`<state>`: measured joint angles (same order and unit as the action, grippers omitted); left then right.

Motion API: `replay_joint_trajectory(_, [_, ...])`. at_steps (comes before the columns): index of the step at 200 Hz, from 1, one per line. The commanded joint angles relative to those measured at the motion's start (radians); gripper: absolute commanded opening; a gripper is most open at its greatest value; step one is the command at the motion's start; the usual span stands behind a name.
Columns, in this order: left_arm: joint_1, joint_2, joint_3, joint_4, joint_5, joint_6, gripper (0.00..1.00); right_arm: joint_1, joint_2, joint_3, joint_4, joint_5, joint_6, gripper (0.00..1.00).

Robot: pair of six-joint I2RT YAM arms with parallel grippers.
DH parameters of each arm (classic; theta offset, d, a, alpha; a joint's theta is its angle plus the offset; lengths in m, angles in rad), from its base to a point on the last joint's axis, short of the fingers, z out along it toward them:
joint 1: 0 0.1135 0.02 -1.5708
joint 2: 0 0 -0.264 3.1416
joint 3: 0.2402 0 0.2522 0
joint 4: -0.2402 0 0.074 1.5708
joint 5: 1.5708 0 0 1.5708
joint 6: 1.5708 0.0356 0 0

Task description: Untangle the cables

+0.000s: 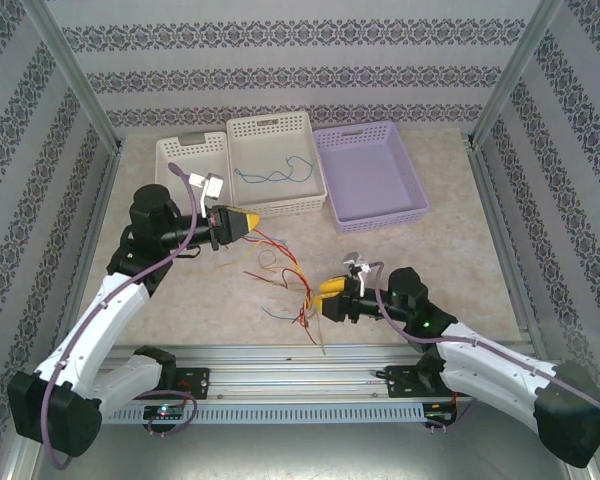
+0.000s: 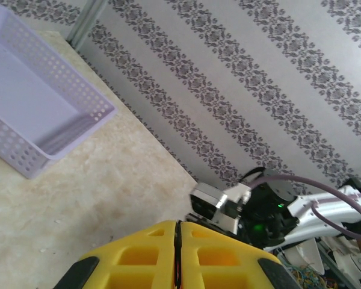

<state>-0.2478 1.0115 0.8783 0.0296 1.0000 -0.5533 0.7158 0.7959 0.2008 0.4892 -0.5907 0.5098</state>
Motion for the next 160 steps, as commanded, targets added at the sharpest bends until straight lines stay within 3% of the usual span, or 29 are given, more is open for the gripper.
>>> replay_joint_trajectory(1, [0.013, 0.028, 0.068, -0.019, -0.032, 0.026, 0.0, 0.022, -0.001, -0.017, 0.038, -0.011, -0.051, 0.54])
replay_joint_trajectory(100, [0.037, 0.07, 0.071, 0.101, -0.006, -0.032, 0.0, 0.075, 0.184, 0.03, 0.023, 0.052, -0.132, 0.49])
replay_joint_trajectory(160, [0.054, 0.063, 0.04, 0.174, 0.021, -0.081, 0.0, 0.118, 0.296, 0.08, -0.013, 0.219, -0.19, 0.47])
